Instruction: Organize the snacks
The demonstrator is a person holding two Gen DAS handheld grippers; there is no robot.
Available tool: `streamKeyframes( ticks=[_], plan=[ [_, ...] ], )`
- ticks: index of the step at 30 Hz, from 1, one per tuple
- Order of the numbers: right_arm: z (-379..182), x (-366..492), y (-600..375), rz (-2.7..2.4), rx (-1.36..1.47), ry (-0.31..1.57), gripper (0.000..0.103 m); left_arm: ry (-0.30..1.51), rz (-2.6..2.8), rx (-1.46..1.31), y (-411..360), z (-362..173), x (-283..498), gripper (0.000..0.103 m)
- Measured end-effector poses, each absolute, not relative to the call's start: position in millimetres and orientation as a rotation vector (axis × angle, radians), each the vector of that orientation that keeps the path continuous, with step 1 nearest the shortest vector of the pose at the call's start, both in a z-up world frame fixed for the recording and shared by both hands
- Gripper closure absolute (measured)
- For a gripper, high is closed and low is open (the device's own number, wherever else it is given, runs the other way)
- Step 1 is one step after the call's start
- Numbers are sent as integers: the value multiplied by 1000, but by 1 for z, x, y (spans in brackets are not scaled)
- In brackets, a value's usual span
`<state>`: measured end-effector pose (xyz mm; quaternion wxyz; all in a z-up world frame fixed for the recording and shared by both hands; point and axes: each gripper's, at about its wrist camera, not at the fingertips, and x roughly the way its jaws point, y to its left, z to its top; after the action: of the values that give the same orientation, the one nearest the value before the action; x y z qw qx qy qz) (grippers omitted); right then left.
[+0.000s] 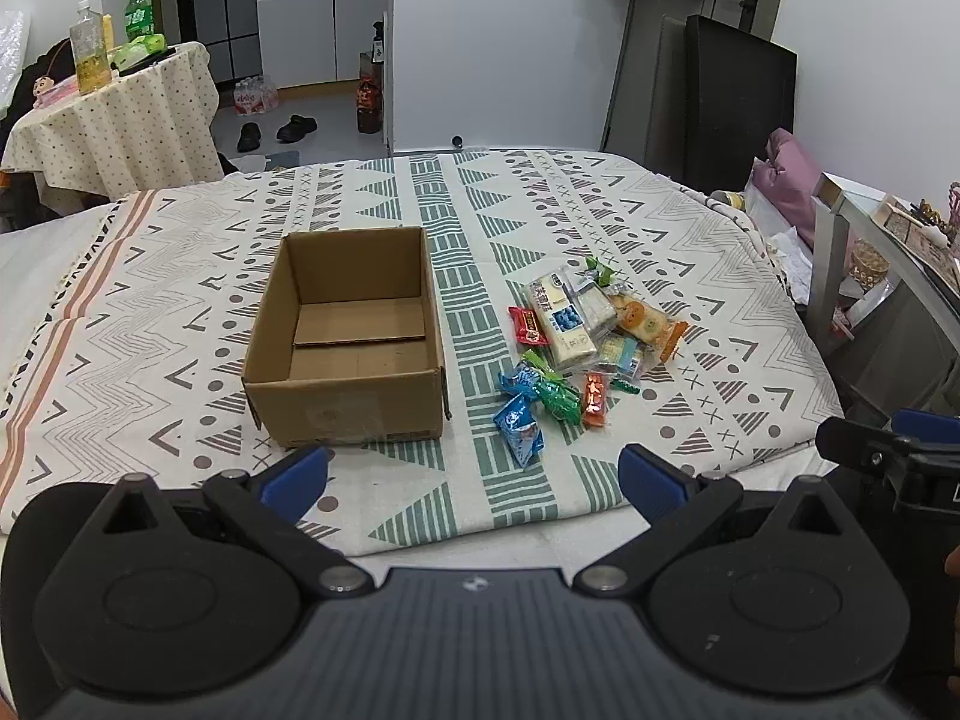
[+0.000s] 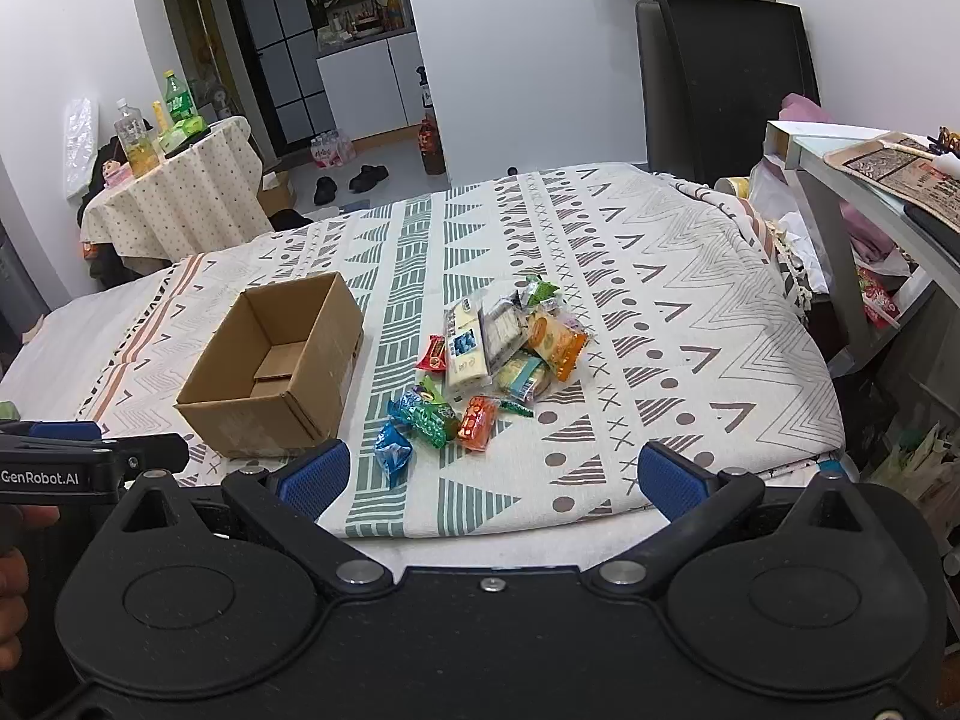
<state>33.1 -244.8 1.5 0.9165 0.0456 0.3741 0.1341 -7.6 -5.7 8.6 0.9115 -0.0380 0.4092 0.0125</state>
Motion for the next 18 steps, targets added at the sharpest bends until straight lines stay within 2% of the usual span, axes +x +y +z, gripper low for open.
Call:
streamKeyframes(
  ticks=[18],
  plan=[
    [0, 37, -244, 282, 84, 772, 0, 839, 31, -97, -1, 11, -8, 0]
  ],
)
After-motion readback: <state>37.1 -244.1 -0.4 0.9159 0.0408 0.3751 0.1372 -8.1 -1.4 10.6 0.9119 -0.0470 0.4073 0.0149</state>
